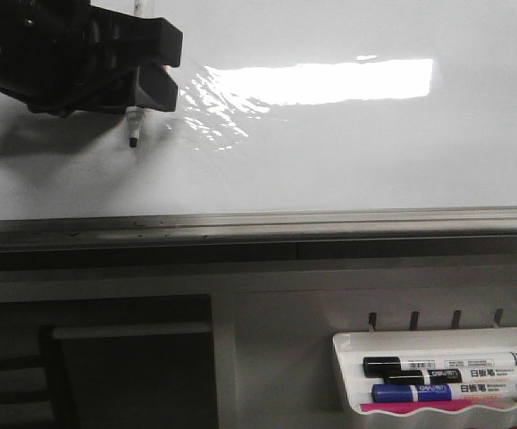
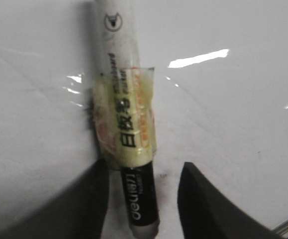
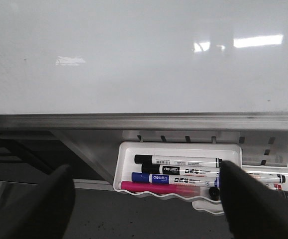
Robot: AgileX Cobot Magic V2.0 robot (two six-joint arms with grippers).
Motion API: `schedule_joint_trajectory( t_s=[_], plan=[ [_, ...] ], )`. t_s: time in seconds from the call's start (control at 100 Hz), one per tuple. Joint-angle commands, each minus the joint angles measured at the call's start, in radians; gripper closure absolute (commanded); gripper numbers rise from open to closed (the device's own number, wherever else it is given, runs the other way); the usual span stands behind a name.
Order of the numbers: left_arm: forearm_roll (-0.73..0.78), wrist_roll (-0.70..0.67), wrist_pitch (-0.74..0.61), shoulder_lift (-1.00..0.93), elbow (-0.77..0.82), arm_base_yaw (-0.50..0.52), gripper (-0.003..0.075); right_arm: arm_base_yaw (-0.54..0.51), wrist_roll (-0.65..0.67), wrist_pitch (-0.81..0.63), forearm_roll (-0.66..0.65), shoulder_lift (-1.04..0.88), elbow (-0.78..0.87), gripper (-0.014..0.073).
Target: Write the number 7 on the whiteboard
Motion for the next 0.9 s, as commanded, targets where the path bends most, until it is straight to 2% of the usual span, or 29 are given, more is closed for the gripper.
schedule_joint_trajectory(
  t_s=[0.0,0.09,0.26,0.34,0.46,0.65,0.78,0.89],
  plan=[
    [0.022,0.001,-0.060,-0.007,-0.025,0.004,0.0593,0.004,-0.007,-0.069,0.012,0.011,-0.036,0.0062],
    [0.051,0.001,-0.055,-0.007,-0.025,0.004,0.0743,0.004,-0.007,-0.069,0.012,0.011,-0.036,0.0062],
    [0.094,0.001,-0.012,-0.044,-0.025,0.004,0.0741,0.004,-0.007,-0.059,0.036,0.011,-0.036,0.0063],
    [0.159,0.001,0.036,-0.084,-0.025,-0.003,0.0741,0.004,-0.035,-0.039,0.076,0.016,-0.036,0.0080],
    [0.281,0.001,0.143,-0.155,-0.030,-0.037,0.0741,0.004,-0.163,-0.009,0.224,0.046,-0.036,0.0123],
    [0.402,0.002,0.300,-0.208,-0.033,-0.131,0.0741,0.004,-0.424,0.088,0.566,0.122,-0.056,0.0125],
    [0.465,0.002,0.363,-0.210,-0.033,-0.229,0.0741,0.004,-0.531,0.177,0.688,0.192,-0.115,0.0125],
    [0.499,0.002,0.363,-0.210,-0.033,-0.315,0.0741,0.004,-0.560,0.246,0.739,0.247,-0.163,0.0125]
  ],
)
